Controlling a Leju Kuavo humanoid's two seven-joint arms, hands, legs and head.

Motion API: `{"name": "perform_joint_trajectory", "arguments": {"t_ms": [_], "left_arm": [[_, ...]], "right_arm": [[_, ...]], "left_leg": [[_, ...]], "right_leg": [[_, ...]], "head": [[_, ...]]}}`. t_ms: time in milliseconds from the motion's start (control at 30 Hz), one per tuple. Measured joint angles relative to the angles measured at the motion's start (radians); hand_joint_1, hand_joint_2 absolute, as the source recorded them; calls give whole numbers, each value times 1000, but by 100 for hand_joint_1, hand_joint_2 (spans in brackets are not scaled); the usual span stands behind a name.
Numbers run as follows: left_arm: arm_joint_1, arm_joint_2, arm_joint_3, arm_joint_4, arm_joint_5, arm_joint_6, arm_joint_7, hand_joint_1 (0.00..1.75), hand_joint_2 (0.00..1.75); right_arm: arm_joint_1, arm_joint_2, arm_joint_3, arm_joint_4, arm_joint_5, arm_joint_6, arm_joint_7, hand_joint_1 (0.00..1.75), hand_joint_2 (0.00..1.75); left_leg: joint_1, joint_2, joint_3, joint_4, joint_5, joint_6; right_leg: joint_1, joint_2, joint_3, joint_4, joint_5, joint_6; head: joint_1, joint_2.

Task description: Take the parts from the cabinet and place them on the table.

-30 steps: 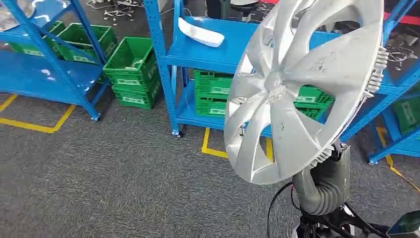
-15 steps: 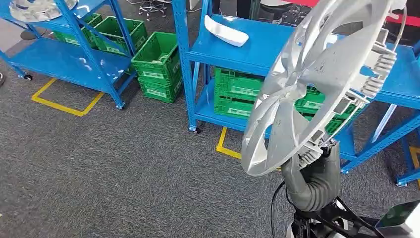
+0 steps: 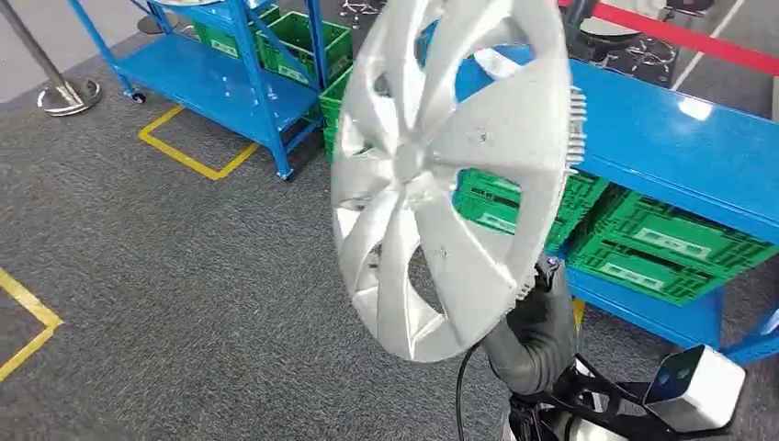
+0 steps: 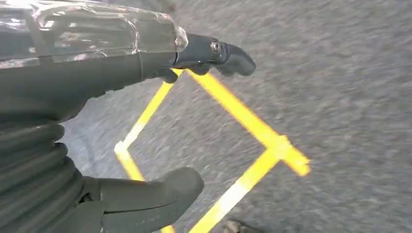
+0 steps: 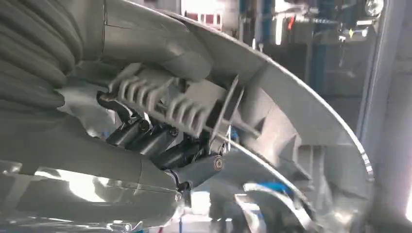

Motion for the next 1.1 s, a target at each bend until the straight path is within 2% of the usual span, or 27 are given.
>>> {"name": "perform_joint_trajectory", "arguments": {"t_ms": [33,67,100,200,233,267,300,367,400,433,467,500,533,567,600,700,733,767,800,833,867,900,933,967,1033,1067,1100], "left_arm": [[0,-5,0,0,-9,4,7,0,175],[0,-11,0,0,-13,8,13,0,175],[-2,-14,0,0,-15,11,19,0,175],[3,-17,0,1,-18,11,48,0,175],[3,-14,0,0,-17,11,53,0,175],[4,-19,0,1,-12,11,53,0,175],[1,-18,0,1,-8,11,50,0,175],[-1,-19,0,2,-2,11,41,0,175],[1,-21,0,2,-2,11,35,0,175],[3,-21,0,2,-3,11,32,0,175],[4,-21,0,2,-6,11,27,0,175],[4,-21,0,2,-11,11,20,0,175],[4,-20,0,2,-14,11,6,0,175],[3,-21,0,2,-18,10,-9,0,175],[1,-21,0,2,-20,10,-28,0,175],[2,-22,0,2,-21,10,-73,0,175],[1,-22,0,2,-21,11,-83,0,175],[1,-25,0,2,-21,11,-93,0,175],[-1,-26,-1,2,-21,11,-101,0,175],[-3,-26,-1,2,-21,12,-105,0,175],[-3,-27,-2,2,-21,13,-106,0,175],[-2,-29,-2,2,-21,13,-102,0,175],[-1,-31,-2,2,-22,13,-98,0,175],[0,-32,-2,2,-22,13,-95,0,175],[0,-35,-2,2,-22,13,-95,0,175],[0,-38,-3,2,-22,13,-90,0,175],[-1,-44,-3,3,-22,13,-83,0,175]], "right_arm": [[1,0,4,5,-5,3,0,175,175],[2,-2,6,10,-6,3,0,175,175],[6,-2,9,13,-8,3,0,175,175],[8,-2,14,22,-20,-4,-11,175,175],[7,-1,15,24,-21,-5,-17,175,175],[8,-1,16,26,-20,-6,-19,175,175],[12,0,17,26,-19,-10,-22,175,175],[20,-1,17,29,-16,-18,-22,175,175],[21,-1,17,29,-13,-21,-22,175,175],[21,-1,17,29,-7,-24,-22,175,175],[21,-1,16,28,-4,-28,-22,175,175],[22,-1,16,27,2,-33,-20,175,175],[22,-1,16,26,10,-38,-18,175,175],[22,-1,16,21,18,-43,-12,175,175],[22,-1,16,16,23,-46,-7,175,175],[22,-1,15,7,26,-53,3,175,175],[22,-1,15,3,26,-54,5,175,175],[22,-2,15,-2,26,-57,8,175,175],[24,-2,14,-5,26,-60,9,175,175],[29,-2,13,-7,25,-63,10,175,175],[33,-3,13,-7,25,-66,10,175,175],[39,-6,13,-7,25,-68,10,175,175],[41,-8,13,-7,25,-70,10,175,175],[42,-10,13,-7,25,-71,10,175,175],[42,-11,13,-10,25,-71,10,175,175],[42,-13,13,-13,25,-71,10,175,175],[43,-15,13,-15,25,-74,10,175,175]], "left_leg": [[1,-13,1,4,-1,-2],[2,-22,-5,5,-3,-6],[-1,-34,-12,14,-1,-13],[7,-55,-28,9,10,-32],[5,-53,-31,13,5,-35],[-5,28,-40,33,-13,-40],[0,60,-68,90,-51,-46],[11,64,-144,250,-123,-56],[16,64,-171,306,-137,-61],[21,64,-174,312,-128,-65],[25,67,-153,273,-97,-68],[27,76,-113,200,-57,-69],[26,97,-57,103,-15,-67],[22,156,-19,27,-8,-66],[14,161,-16,22,-12,-55],[8,127,-27,25,-12,-38],[12,114,-23,19,-6,-29],[16,101,-22,16,-3,-24],[16,90,-22,16,-2,-16],[14,75,-21,16,-1,-13],[12,61,-22,16,-1,-10],[8,45,-22,16,-1,-8],[4,29,-21,16,0,-6],[1,13,-20,17,0,-6],[-5,-20,-14,17,0,-5],[-4,-32,-14,17,1,-5],[-8,-43,-20,19,2,-8]], "right_leg": [[0,19,43,-105,58,-4],[-4,67,66,-156,63,-11],[-6,72,71,-177,65,-12],[1,49,69,-184,60,-22],[-10,34,75,-199,68,-32],[-8,24,79,-203,70,-35],[-7,10,79,-204,70,-38],[-6,-20,79,-202,67,-40],[-6,-34,78,-201,66,-40],[-7,-45,79,-200,65,-38],[-8,-56,79,-199,63,-36],[-9,-66,81,-196,61,-31],[-10,-75,84,-194,57,-26],[-8,-82,88,-192,52,-19],[0,-89,86,-188,48,-11],[-2,-112,93,-196,49,1],[-3,-122,94,-197,44,9],[-8,-87,92,-181,24,11],[-9,-47,72,-130,-13,11],[-9,-22,35,-42,-59,10],[-8,-11,-5,43,-95,10],[-7,-8,-39,112,-116,8],[-6,-6,-53,135,-111,5],[-4,-3,-47,110,-79,-1],[2,13,17,-51,26,-19],[4,50,51,-138,69,-31],[1,86,60,-158,59,-40]], "head": [[1,0],[2,0],[-2,0],[1,0],[3,0],[-7,0],[-22,0],[-22,0],[-23,0],[-24,0],[-25,0],[-25,0],[-25,0],[-27,0],[-27,0],[-22,0],[-21,0],[-15,0],[-10,0],[-3,0],[3,0],[6,0],[8,0],[10,0],[15,0],[22,0],[16,0]]}}
